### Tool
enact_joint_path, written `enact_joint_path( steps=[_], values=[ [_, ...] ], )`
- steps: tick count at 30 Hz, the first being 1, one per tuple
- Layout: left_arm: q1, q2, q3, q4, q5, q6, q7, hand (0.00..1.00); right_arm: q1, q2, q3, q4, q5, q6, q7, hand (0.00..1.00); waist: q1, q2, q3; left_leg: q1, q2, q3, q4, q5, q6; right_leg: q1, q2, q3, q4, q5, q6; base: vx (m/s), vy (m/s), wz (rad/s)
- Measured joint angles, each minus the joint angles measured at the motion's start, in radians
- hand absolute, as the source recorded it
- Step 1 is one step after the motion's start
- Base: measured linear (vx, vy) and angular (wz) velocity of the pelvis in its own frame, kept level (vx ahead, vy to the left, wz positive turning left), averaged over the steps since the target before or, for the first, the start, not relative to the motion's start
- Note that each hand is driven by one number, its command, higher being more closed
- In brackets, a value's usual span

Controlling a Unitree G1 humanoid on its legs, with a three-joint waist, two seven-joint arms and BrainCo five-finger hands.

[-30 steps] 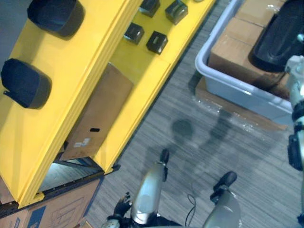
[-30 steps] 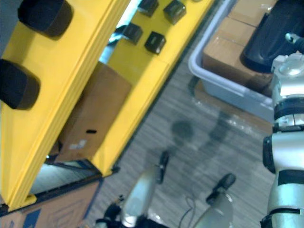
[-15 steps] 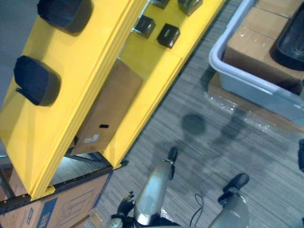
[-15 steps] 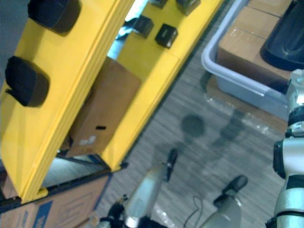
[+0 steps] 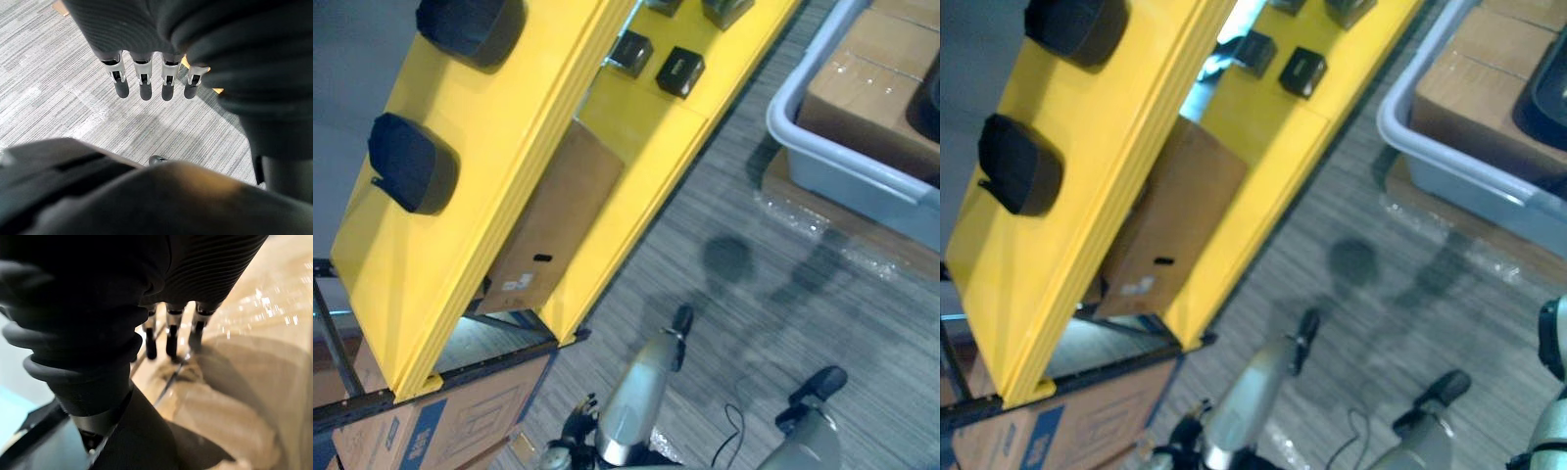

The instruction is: Walk over and take plastic housings, then place them on the shelf

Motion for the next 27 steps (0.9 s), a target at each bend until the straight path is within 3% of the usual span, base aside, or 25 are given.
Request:
enact_joint_path(
  steps=[8, 12, 15, 18, 22, 27],
  values=[
    [0.000, 0.000, 0.000, 0.002, 0.000, -0.003, 0.002, 0.00, -0.005, -0.010, 0.003, 0.012, -0.108, 0.060, 0.062, 1.00, -0.002, 0.006, -0.005, 0.009, -0.004, -0.016, 0.003, 0.000, 0.000, 0.020, 0.000, -0.009, 0.005, -0.004, -0.001, 0.01, 0.012, 0.04],
    [0.001, 0.001, 0.003, -0.012, -0.003, -0.042, 0.020, 0.00, -0.011, 0.013, 0.042, 0.028, -0.211, 0.106, 0.055, 1.00, -0.010, 0.006, -0.005, 0.030, -0.006, -0.020, 0.000, 0.000, 0.000, 0.046, -0.002, -0.014, 0.006, -0.006, -0.002, -0.01, 0.008, 0.03],
    [0.002, 0.008, 0.009, -0.036, -0.007, -0.079, 0.046, 0.00, -0.011, 0.049, 0.049, 0.034, -0.250, 0.115, 0.058, 1.00, -0.027, 0.005, -0.004, 0.039, -0.005, -0.031, -0.001, 0.000, 0.000, 0.065, -0.004, -0.029, 0.006, -0.010, -0.005, -0.01, 0.010, 0.09],
    [0.012, 0.034, 0.008, -0.136, -0.010, -0.081, 0.072, 0.00, -0.028, 0.056, 0.070, 0.034, -0.293, 0.109, 0.065, 1.00, -0.030, 0.000, -0.001, 0.047, -0.005, -0.032, -0.003, 0.001, 0.000, 0.072, -0.005, -0.029, 0.007, -0.010, -0.006, 0.00, 0.003, 0.02],
    [0.060, 0.072, 0.000, -0.262, -0.001, -0.056, 0.154, 0.00, -0.033, 0.104, 0.067, 0.034, -0.353, 0.083, 0.084, 1.00, -0.060, -0.030, 0.023, 0.092, -0.005, -0.026, -0.017, 0.001, -0.001, 0.108, -0.007, -0.031, 0.008, -0.016, -0.014, 0.01, 0.003, 0.00],
    [0.121, 0.174, 0.000, -0.472, 0.052, 0.047, 0.221, 0.00, -0.032, 0.171, -0.025, 0.028, -0.392, 0.040, 0.031, 1.00, -0.093, -0.085, 0.063, 0.106, -0.005, -0.033, -0.018, 0.003, -0.004, 0.126, -0.006, -0.037, 0.015, -0.021, -0.016, -0.02, 0.003, 0.03]
  ],
)
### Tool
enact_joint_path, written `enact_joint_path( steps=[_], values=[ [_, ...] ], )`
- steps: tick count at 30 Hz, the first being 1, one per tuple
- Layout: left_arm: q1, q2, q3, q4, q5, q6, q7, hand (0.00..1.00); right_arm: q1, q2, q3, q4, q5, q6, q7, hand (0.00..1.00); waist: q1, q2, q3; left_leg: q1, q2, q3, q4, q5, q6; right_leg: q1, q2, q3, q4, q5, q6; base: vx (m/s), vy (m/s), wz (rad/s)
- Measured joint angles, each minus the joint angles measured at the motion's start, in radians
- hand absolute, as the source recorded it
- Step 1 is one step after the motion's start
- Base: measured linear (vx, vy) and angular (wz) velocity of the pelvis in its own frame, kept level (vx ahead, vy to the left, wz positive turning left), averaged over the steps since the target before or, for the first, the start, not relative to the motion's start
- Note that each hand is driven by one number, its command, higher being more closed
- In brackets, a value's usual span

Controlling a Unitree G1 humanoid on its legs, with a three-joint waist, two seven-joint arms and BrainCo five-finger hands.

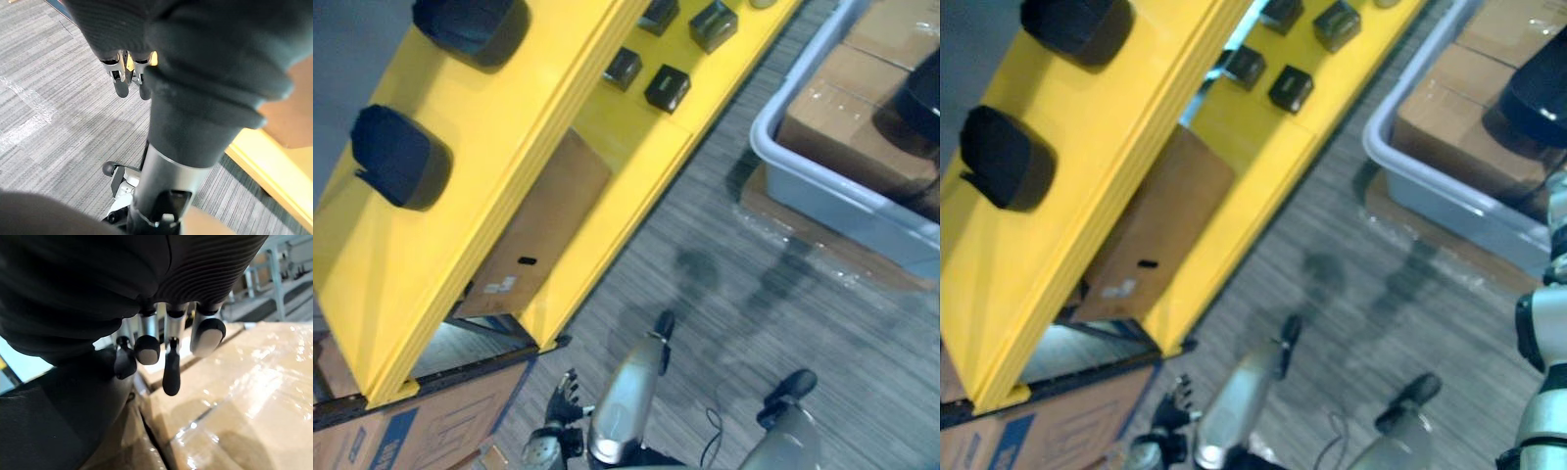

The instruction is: Walk over and take plastic housings, then place them on the shelf

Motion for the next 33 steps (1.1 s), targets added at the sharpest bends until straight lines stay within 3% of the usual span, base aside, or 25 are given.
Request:
enact_joint_path(
  steps=[5, 9, 12, 14, 16, 18, 22, 27, 30, 33],
  values=[
    [0.016, 0.072, 0.000, -0.100, 0.108, 0.039, 0.005, 0.00, 0.011, 0.074, -0.049, -0.009, -0.014, -0.010, -0.069, 1.00, -0.017, -0.034, 0.024, 0.005, -0.001, 0.000, 0.003, 0.004, -0.004, 0.008, 0.003, -0.001, 0.001, 0.001, 0.001, -0.03, 0.010, 0.01],
    [0.028, 0.115, 0.001, -0.149, 0.116, 0.069, 0.000, 0.00, 0.017, 0.112, -0.065, -0.052, -0.035, -0.017, -0.099, 1.00, -0.040, -0.059, 0.040, 0.021, 0.000, 0.005, -0.004, 0.009, -0.006, 0.013, 0.004, 0.007, 0.008, 0.001, 0.000, -0.01, 0.000, -0.03],
    [0.042, 0.147, 0.024, -0.194, 0.113, 0.075, -0.004, 0.00, 0.025, 0.115, -0.065, -0.068, -0.040, -0.022, -0.108, 1.00, -0.048, -0.061, 0.042, 0.025, 0.001, 0.006, -0.005, 0.012, -0.008, 0.013, 0.005, 0.010, 0.011, 0.001, 0.000, -0.02, 0.001, 0.00],
    [0.019, 0.132, 0.118, -0.417, 0.053, 0.028, -0.010, 0.00, 0.037, 0.114, -0.065, -0.074, -0.078, -0.023, -0.124, 1.00, -0.052, -0.062, 0.042, 0.031, -0.001, 0.000, -0.034, 0.038, -0.009, 0.014, 0.002, 0.008, 0.013, 0.001, 0.000, -0.07, -0.031, 0.13],
    [-0.128, 0.074, 0.125, -0.610, 0.031, -0.081, -0.026, 0.00, 0.037, 0.128, -0.058, -0.084, -0.115, -0.041, -0.124, 1.00, -0.065, -0.062, 0.043, 0.038, 0.000, -0.003, -0.064, 0.065, -0.013, 0.014, 0.004, 0.007, 0.012, 0.006, -0.006, -0.11, -0.036, 0.07],
    [-0.223, 0.053, 0.084, -0.650, 0.031, -0.107, -0.037, 0.00, 0.033, 0.129, -0.038, -0.102, -0.115, -0.046, -0.124, 1.00, -0.078, -0.062, 0.043, 0.038, 0.014, 0.000, -0.079, 0.074, -0.016, 0.012, 0.017, 0.008, -0.003, 0.016, -0.015, -0.09, -0.026, -0.08],
    [-0.350, 0.057, 0.070, -0.629, 0.033, -0.082, -0.023, 0.00, 0.012, 0.129, -0.035, -0.141, -0.116, -0.044, -0.117, 1.00, -0.111, -0.083, 0.054, 0.049, 0.042, 0.021, -0.131, 0.105, -0.029, 0.002, 0.056, 0.019, -0.051, 0.050, -0.031, -0.04, -0.038, -0.20],
    [-0.526, 0.063, 0.069, -0.607, 0.016, -0.057, -0.004, 0.00, 0.015, 0.141, -0.036, -0.166, -0.119, -0.038, -0.013, 1.00, -0.131, -0.118, 0.056, 0.053, 0.074, 0.044, -0.174, 0.129, -0.045, -0.030, 0.088, 0.043, -0.062, 0.060, -0.046, 0.01, -0.038, -0.18],
    [-0.546, 0.062, 0.068, -0.601, -0.002, -0.032, -0.005, 0.00, 0.016, 0.167, -0.040, -0.166, -0.111, 0.005, -0.014, 1.00, -0.151, -0.120, 0.055, 0.052, 0.084, 0.046, -0.185, 0.132, -0.049, -0.034, 0.099, 0.044, -0.071, 0.063, -0.050, 0.01, -0.027, -0.07],
    [-0.528, 0.057, 0.059, -0.590, -0.012, 0.003, -0.005, 0.00, 0.020, 0.173, -0.072, -0.167, -0.109, 0.040, -0.013, 1.00, -0.152, -0.126, 0.054, 0.039, 0.092, 0.049, -0.202, 0.144, -0.055, -0.060, 0.110, 0.052, -0.071, 0.063, -0.054, 0.01, -0.035, -0.05]
  ],
)
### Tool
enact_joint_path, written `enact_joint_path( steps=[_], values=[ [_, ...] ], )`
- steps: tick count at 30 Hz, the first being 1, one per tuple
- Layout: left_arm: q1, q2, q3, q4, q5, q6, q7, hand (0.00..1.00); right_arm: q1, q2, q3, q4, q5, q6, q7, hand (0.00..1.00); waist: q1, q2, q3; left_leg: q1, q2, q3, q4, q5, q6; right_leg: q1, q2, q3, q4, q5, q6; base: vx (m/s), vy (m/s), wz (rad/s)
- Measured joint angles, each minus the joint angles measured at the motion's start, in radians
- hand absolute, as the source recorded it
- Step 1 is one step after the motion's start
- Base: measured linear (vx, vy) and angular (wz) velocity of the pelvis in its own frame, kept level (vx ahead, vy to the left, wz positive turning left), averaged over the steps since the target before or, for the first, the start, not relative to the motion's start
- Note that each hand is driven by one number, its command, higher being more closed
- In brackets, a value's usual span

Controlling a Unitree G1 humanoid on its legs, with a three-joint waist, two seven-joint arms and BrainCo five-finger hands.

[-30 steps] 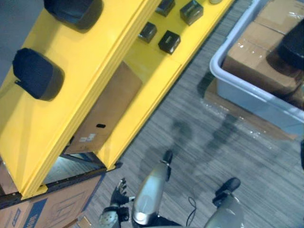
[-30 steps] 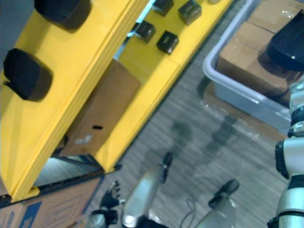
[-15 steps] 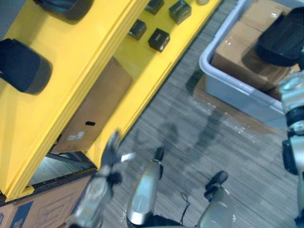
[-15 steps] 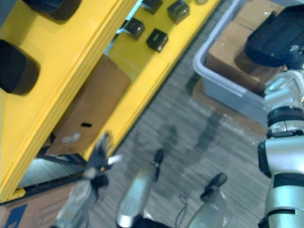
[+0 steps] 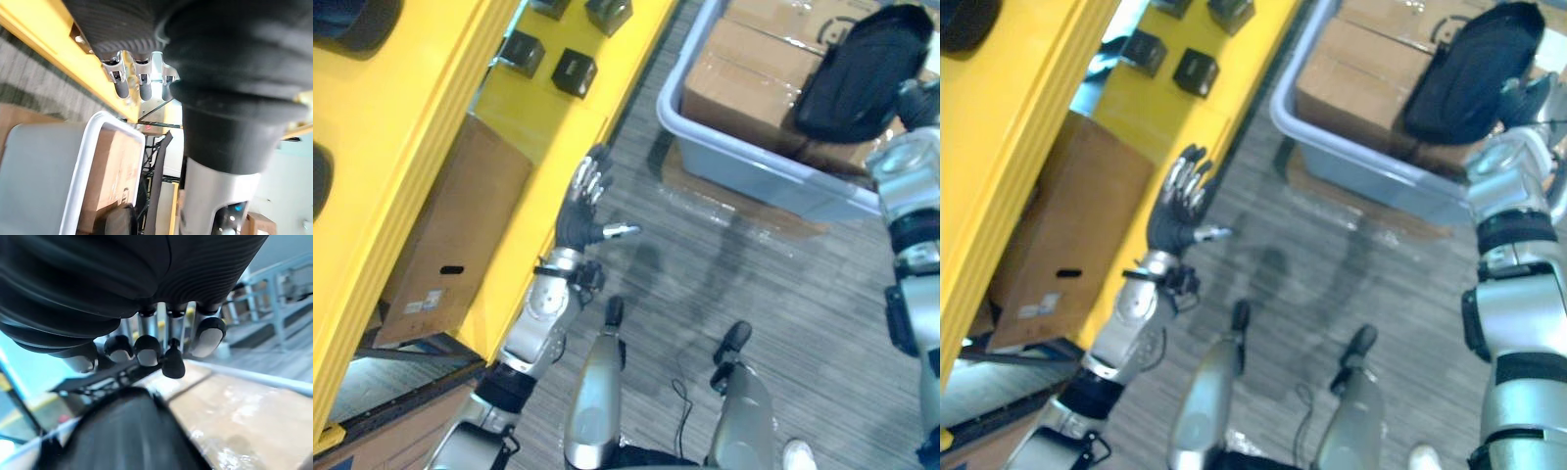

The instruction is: Walk over and take plastic housings, then place them on the shelf

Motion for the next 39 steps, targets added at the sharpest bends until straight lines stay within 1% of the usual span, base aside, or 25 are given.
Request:
enact_joint_path(
  steps=[2, 3, 6, 7, 8, 9, 11, 13, 14, 15, 16, 17, 19, 21, 22, 24, 26, 28, 29, 31, 33, 35, 37, 38, 39],
  values=[
    [0.018, -0.009, -0.013, 0.032, 0.003, 0.015, -0.001, 0.00, 0.012, 0.000, -0.005, 0.000, 0.009, 0.010, 0.009, 1.00, -0.001, 0.000, 0.000, -0.002, 0.001, 0.001, -0.009, 0.006, -0.001, -0.009, 0.002, 0.003, 0.000, 0.001, -0.001, 0.00, 0.000, 0.00],
    [0.039, -0.016, -0.016, 0.047, 0.005, 0.030, -0.001, 0.00, 0.027, 0.000, -0.005, 0.000, 0.015, 0.012, 0.025, 1.00, -0.001, 0.000, 0.000, -0.002, 0.001, 0.001, -0.012, 0.007, -0.001, -0.010, 0.002, 0.005, 0.000, 0.000, -0.001, 0.00, 0.000, 0.00],
    [0.081, -0.033, -0.017, 0.069, 0.011, 0.030, 0.000, 0.00, 0.046, -0.001, -0.005, 0.004, 0.015, 0.019, 0.050, 1.00, -0.001, 0.000, 0.000, -0.009, -0.001, 0.003, -0.012, 0.008, -0.001, -0.019, 0.001, 0.008, 0.002, 0.000, -0.001, 0.00, 0.000, 0.00],
    [0.096, -0.037, -0.023, 0.069, 0.011, 0.027, 0.000, 0.00, 0.059, -0.002, -0.005, 0.010, 0.015, 0.033, 0.059, 1.00, -0.001, 0.000, 0.000, -0.011, -0.001, 0.000, -0.010, 0.008, -0.001, -0.020, 0.001, 0.007, 0.002, 0.000, -0.001, 0.00, 0.000, 0.00],
    [0.100, -0.036, -0.025, 0.069, 0.011, 0.026, 0.000, 0.00, 0.063, -0.003, -0.005, 0.014, 0.015, 0.038, 0.060, 1.00, 0.000, 0.000, 0.000, -0.012, -0.002, 0.000, -0.009, 0.008, -0.001, -0.020, 0.000, 0.006, 0.002, 0.000, -0.001, -0.02, -0.003, 0.04],
    [0.105, -0.035, -0.030, 0.069, 0.011, 0.024, 0.000, 0.00, 0.067, -0.004, -0.005, 0.021, 0.016, 0.050, 0.060, 0.00, 0.000, 0.000, 0.000, -0.019, -0.002, -0.002, -0.007, 0.008, -0.001, -0.026, 0.000, 0.006, 0.002, 0.000, -0.001, 0.00, 0.000, 0.00],
    [0.114, -0.037, -0.047, 0.069, 0.011, 0.010, 0.001, 0.00, 0.069, -0.009, -0.006, 0.035, 0.028, 0.050, 0.022, 0.00, 0.001, 0.001, -0.001, -0.041, -0.004, -0.005, 0.002, 0.009, 0.000, -0.041, -0.001, 0.005, 0.003, 0.003, -0.003, -0.03, -0.003, 0.03],
    [0.121, -0.049, -0.061, 0.072, 0.011, -0.003, 0.006, 0.00, 0.073, -0.009, -0.023, 0.049, 0.060, 0.047, -0.045, 0.00, 0.003, 0.001, -0.001, -0.053, -0.005, -0.007, 0.007, 0.009, 0.000, -0.050, -0.002, 0.005, 0.003, 0.005, -0.003, 0.00, 0.000, 0.00],
    [0.131, -0.068, -0.062, 0.073, 0.011, -0.012, 0.017, 0.00, 0.074, -0.010, -0.044, 0.049, 0.081, 0.031, -0.096, 0.00, 0.003, 0.002, 0.000, -0.056, -0.007, -0.008, 0.008, 0.009, 0.001, -0.053, -0.003, 0.004, 0.002, 0.007, -0.003, 0.00, 0.000, 0.00],
    [0.143, -0.089, -0.063, 0.076, 0.011, -0.015, 0.024, 0.00, 0.074, -0.012, -0.055, 0.048, 0.096, 0.005, -0.149, 0.00, 0.003, 0.003, -0.001, -0.055, -0.008, -0.009, 0.009, 0.009, 0.001, -0.052, -0.004, 0.004, 0.002, 0.007, -0.003, 0.00, 0.000, 0.00],
    [0.147, -0.096, -0.066, 0.078, 0.011, -0.016, 0.024, 0.00, 0.074, -0.015, -0.063, 0.043, 0.109, -0.011, -0.178, 0.00, 0.004, 0.004, -0.002, -0.055, -0.009, -0.009, 0.010, 0.009, 0.001, -0.052, -0.005, 0.004, 0.002, 0.007, -0.003, 0.00, 0.000, 0.00],
    [0.152, -0.105, -0.078, 0.082, 0.011, -0.018, 0.024, 0.00, 0.074, -0.027, -0.075, 0.032, 0.120, -0.048, -0.237, 0.00, 0.005, 0.008, -0.001, -0.055, -0.010, -0.009, 0.012, 0.009, 0.001, -0.051, -0.006, 0.004, 0.003, 0.007, -0.002, 0.00, 0.000, 0.00],
    [0.163, -0.125, -0.095, 0.095, 0.011, -0.020, 0.023, 0.00, 0.073, -0.060, -0.080, 0.003, 0.144, -0.098, -0.311, 0.00, 0.005, 0.020, -0.004, -0.056, -0.015, -0.012, 0.016, 0.009, 0.001, -0.049, -0.011, 0.004, 0.003, 0.008, -0.001, 0.00, 0.003, 0.02],
    [0.184, -0.142, -0.099, 0.100, 0.011, -0.020, 0.022, 0.00, 0.072, -0.093, -0.082, -0.004, 0.178, -0.148, -0.364, 0.00, 0.005, 0.034, -0.013, -0.056, -0.021, -0.011, 0.021, 0.006, 0.005, -0.048, -0.016, 0.005, 0.004, 0.009, 0.001, 0.00, 0.000, 0.00],
    [0.190, -0.146, -0.100, 0.100, 0.010, -0.020, 0.022, 0.00, 0.072, -0.101, -0.083, -0.004, 0.190, -0.159, -0.374, 0.00, 0.004, 0.038, -0.016, -0.056, -0.023, -0.011, 0.023, 0.006, 0.006, -0.048, -0.018, 0.006, 0.004, 0.009, 0.001, 0.00, 0.000, 0.00],
    [0.206, -0.156, -0.106, 0.100, 0.013, -0.022, 0.024, 0.00, 0.072, -0.117, -0.099, -0.004, 0.217, -0.194, -0.375, 0.00, 0.004, 0.057, -0.028, -0.058, -0.026, -0.009, 0.033, 0.002, 0.011, -0.047, -0.021, 0.007, 0.005, 0.011, 0.003, -0.02, 0.006, -0.01],
    [0.214, -0.156, -0.121, 0.106, 0.042, -0.022, 0.029, 0.00, 0.073, -0.119, -0.110, -0.001, 0.258, -0.209, -0.375, 0.00, 0.004, 0.071, -0.036, -0.062, -0.026, -0.009, 0.039, 0.000, 0.014, -0.047, -0.021, 0.007, 0.005, 0.013, 0.003, -0.04, 0.005, -0.01],
    [0.220, -0.160, -0.139, 0.114, 0.041, -0.022, 0.024, 0.00, 0.073, -0.122, -0.111, 0.004, 0.315, -0.222, -0.375, 0.00, 0.004, 0.085, -0.041, -0.066, -0.026, -0.010, 0.044, -0.001, 0.014, -0.048, -0.021, 0.007, 0.002, 0.017, 0.005, -0.04, 0.002, 0.00],
    [0.223, -0.163, -0.143, 0.115, 0.041, -0.022, 0.021, 0.00, 0.073, -0.124, -0.111, 0.007, 0.334, -0.226, -0.375, 0.00, 0.004, 0.089, -0.041, -0.066, -0.026, -0.011, 0.045, -0.001, 0.014, -0.047, -0.021, 0.007, 0.001, 0.018, 0.005, -0.03, 0.000, 0.02],
    [0.228, -0.176, -0.172, 0.144, 0.040, -0.022, 0.016, 0.00, 0.072, -0.145, -0.122, 0.021, 0.392, -0.229, -0.375, 0.00, 0.010, 0.110, -0.043, -0.076, -0.031, -0.015, 0.048, 0.000, 0.014, -0.052, -0.024, 0.006, -0.003, 0.020, 0.007, -0.03, 0.002, 0.03],
    [0.245, -0.199, -0.185, 0.191, 0.039, -0.021, 0.016, 0.00, 0.072, -0.146, -0.123, 0.053, 0.416, -0.229, -0.375, 0.00, 0.013, 0.120, -0.050, -0.077, -0.033, -0.012, 0.047, -0.001, 0.016, -0.051, -0.025, 0.007, -0.011, 0.025, 0.009, 0.00, 0.004, -0.02],
    [0.265, -0.201, -0.216, 0.204, 0.040, -0.022, 0.015, 0.00, 0.072, -0.150, -0.125, 0.066, 0.445, -0.229, -0.374, 0.00, 0.018, 0.128, -0.055, -0.079, -0.034, -0.006, 0.047, -0.002, 0.018, -0.054, -0.026, 0.010, -0.022, 0.030, 0.011, 0.00, 0.005, -0.02],
    [0.270, -0.211, -0.253, 0.233, 0.038, -0.024, 0.013, 0.00, 0.071, -0.173, -0.125, 0.098, 0.472, -0.230, -0.372, 0.00, 0.033, 0.146, -0.069, -0.092, -0.038, -0.006, 0.051, -0.004, 0.020, -0.060, -0.029, 0.009, -0.030, 0.035, 0.014, 0.00, 0.000, 0.00],
    [0.275, -0.214, -0.255, 0.235, 0.036, -0.029, 0.012, 0.00, 0.071, -0.174, -0.125, 0.102, 0.472, -0.235, -0.371, 0.00, 0.034, 0.148, -0.070, -0.093, -0.040, -0.005, 0.051, -0.004, 0.020, -0.063, -0.031, 0.010, -0.030, 0.037, 0.015, 0.00, 0.000, 0.00],
    [0.280, -0.221, -0.256, 0.245, 0.030, -0.046, 0.005, 0.00, 0.069, -0.175, -0.125, 0.112, 0.471, -0.242, -0.366, 0.00, 0.035, 0.153, -0.073, -0.099, -0.042, -0.005, 0.053, -0.005, 0.021, -0.066, -0.033, 0.010, -0.030, 0.041, 0.017, 0.00, 0.000, 0.00]
  ],
)
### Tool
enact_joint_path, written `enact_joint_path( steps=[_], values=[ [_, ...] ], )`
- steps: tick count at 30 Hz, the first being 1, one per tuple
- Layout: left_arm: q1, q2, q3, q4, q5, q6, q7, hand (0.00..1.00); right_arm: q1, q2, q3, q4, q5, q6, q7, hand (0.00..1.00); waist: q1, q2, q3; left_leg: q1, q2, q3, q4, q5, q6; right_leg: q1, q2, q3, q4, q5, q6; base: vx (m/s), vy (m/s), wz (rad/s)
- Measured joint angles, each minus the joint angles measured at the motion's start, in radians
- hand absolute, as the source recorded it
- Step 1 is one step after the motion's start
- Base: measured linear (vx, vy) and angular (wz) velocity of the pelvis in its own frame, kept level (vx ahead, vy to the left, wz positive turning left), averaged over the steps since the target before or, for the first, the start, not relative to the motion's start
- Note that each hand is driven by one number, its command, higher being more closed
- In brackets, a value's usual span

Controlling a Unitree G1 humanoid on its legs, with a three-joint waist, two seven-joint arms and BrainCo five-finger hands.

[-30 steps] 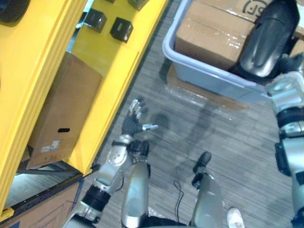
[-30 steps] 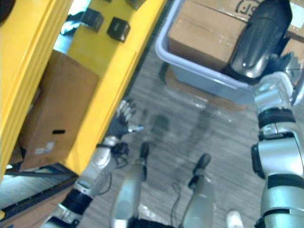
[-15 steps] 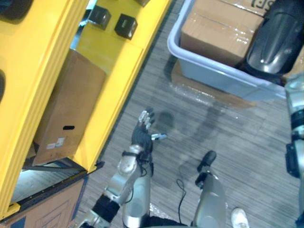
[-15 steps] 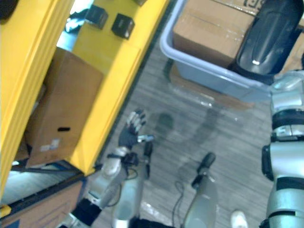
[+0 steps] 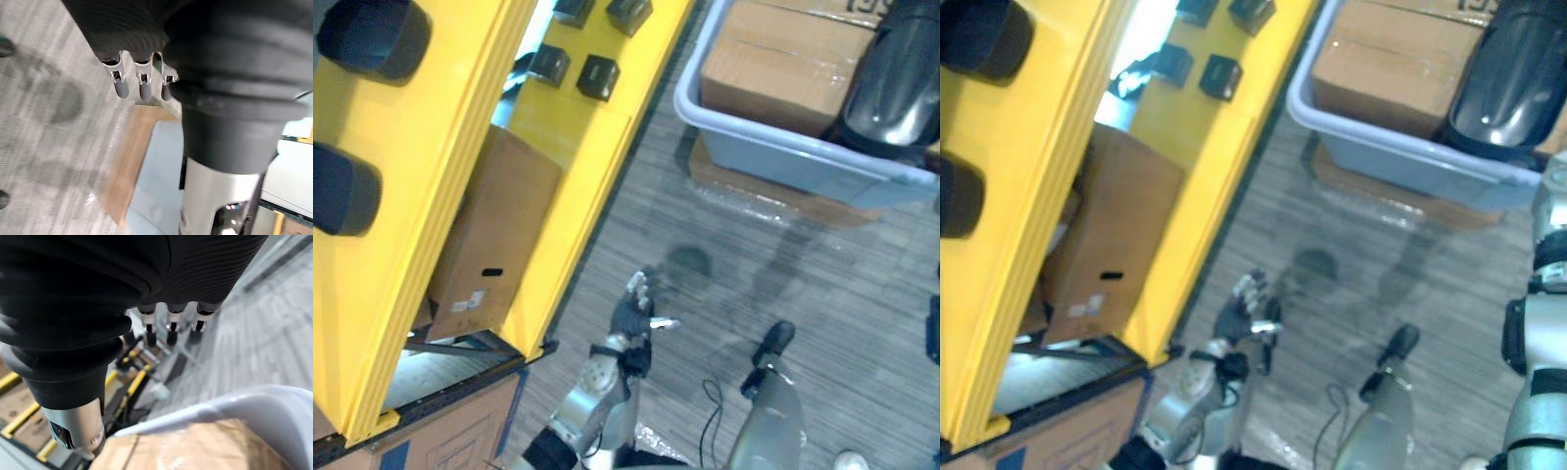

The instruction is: Walk over and take plastic housings, then place them on the shelf

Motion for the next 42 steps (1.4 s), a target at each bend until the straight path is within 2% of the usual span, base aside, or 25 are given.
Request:
enact_joint_path(
  steps=[4, 6, 10, 16, 18, 22, 26, 31, 34, 39, 40, 42],
  values=[
    [0.000, -0.014, -0.011, 0.028, -0.034, -0.018, -0.010, 0.00, -0.010, -0.011, 0.004, 0.023, -0.002, -0.034, 0.025, 0.00, 0.014, 0.010, -0.007, -0.010, -0.004, -0.001, 0.011, -0.004, 0.005, -0.005, -0.003, -0.001, 0.000, 0.001, 0.001, 0.00, 0.000, 0.00],
    [0.002, -0.019, -0.032, 0.061, -0.040, -0.043, -0.015, 0.00, -0.022, -0.033, 0.008, 0.029, -0.003, -0.043, 0.038, 0.00, 0.033, 0.022, -0.016, -0.016, -0.007, -0.003, 0.021, -0.012, 0.009, -0.005, -0.007, -0.002, 0.003, -0.001, 0.003, 0.00, 0.008, 0.02],
    [0.009, -0.028, -0.058, 0.097, -0.041, -0.052, -0.019, 0.00, -0.057, -0.057, 0.032, 0.029, -0.012, -0.086, 0.036, 0.00, 0.046, 0.045, -0.033, -0.048, -0.025, -0.019, 0.051, -0.023, 0.016, -0.021, -0.025, -0.007, 0.014, -0.006, 0.009, -0.01, 0.035, 0.11],
    [0.017, -0.029, -0.061, 0.106, -0.042, -0.082, -0.021, 0.00, -0.084, -0.068, 0.094, -0.001, -0.085, -0.152, -0.011, 0.00, 0.065, 0.047, -0.035, -0.067, -0.035, -0.023, 0.097, -0.050, 0.025, -0.021, -0.038, -0.007, 0.032, -0.011, 0.018, 0.00, 0.041, 0.04],
    [0.017, -0.029, -0.061, 0.106, -0.043, -0.083, -0.027, 0.00, -0.088, -0.074, 0.095, -0.035, -0.084, -0.153, -0.014, 0.00, 0.067, 0.047, -0.035, -0.071, -0.037, -0.024, 0.106, -0.056, 0.028, -0.021, -0.040, -0.007, 0.033, -0.013, 0.021, 0.02, 0.046, 0.02],
    [0.017, -0.029, -0.062, 0.114, -0.073, -0.084, -0.035, 0.00, -0.092, -0.074, 0.105, -0.036, -0.081, -0.126, -0.008, 0.00, 0.077, 0.047, -0.035, -0.079, -0.039, -0.024, 0.122, -0.067, 0.030, -0.021, -0.043, -0.009, 0.033, -0.016, 0.025, 0.02, 0.028, 0.01],
    [0.018, -0.030, -0.068, 0.146, -0.080, -0.085, -0.050, 0.00, -0.092, -0.074, 0.106, -0.027, -0.058, -0.049, -0.005, 0.00, 0.085, 0.050, -0.037, -0.092, -0.050, -0.027, 0.126, -0.073, 0.035, -0.025, -0.052, -0.016, 0.031, -0.018, 0.028, 0.03, 0.037, 0.06],
    [0.016, -0.052, -0.078, 0.179, -0.081, -0.102, -0.052, 0.00, -0.090, -0.072, 0.113, 0.018, -0.021, 0.046, -0.007, 0.00, 0.122, 0.062, -0.046, -0.114, -0.054, -0.028, 0.136, -0.078, 0.035, -0.041, -0.057, -0.021, 0.030, -0.017, 0.030, 0.03, 0.032, 0.03],
    [0.015, -0.051, -0.097, 0.184, -0.111, -0.114, -0.051, 0.00, -0.090, -0.072, 0.115, 0.020, -0.001, 0.064, -0.011, 0.00, 0.135, 0.070, -0.052, -0.119, -0.059, -0.028, 0.138, -0.083, 0.038, -0.042, -0.061, -0.024, 0.029, -0.019, 0.031, 0.02, 0.028, 0.03],
    [0.006, -0.053, -0.106, 0.217, -0.117, -0.124, -0.047, 0.00, -0.090, -0.082, 0.135, 0.020, 0.006, 0.099, -0.038, 0.00, 0.137, 0.083, -0.063, -0.148, -0.065, -0.028, 0.167, -0.100, 0.046, -0.058, -0.070, -0.024, 0.029, -0.020, 0.034, 0.01, 0.050, 0.01],
    [0.003, -0.052, -0.106, 0.217, -0.118, -0.124, -0.047, 0.00, -0.090, -0.087, 0.134, 0.020, 0.008, 0.108, -0.042, 1.00, 0.138, 0.084, -0.063, -0.148, -0.066, -0.027, 0.167, -0.100, 0.046, -0.058, -0.071, -0.023, 0.029, -0.017, 0.039, 0.01, 0.036, 0.05],
    [-0.001, -0.053, -0.106, 0.216, -0.118, -0.125, -0.047, 0.00, -0.092, -0.091, 0.134, 0.018, 0.021, 0.126, -0.047, 1.00, 0.143, 0.085, -0.064, -0.148, -0.068, -0.027, 0.167, -0.100, 0.046, -0.056, -0.070, -0.024, 0.029, -0.017, 0.039, 0.00, 0.000, 0.00]
  ],
)
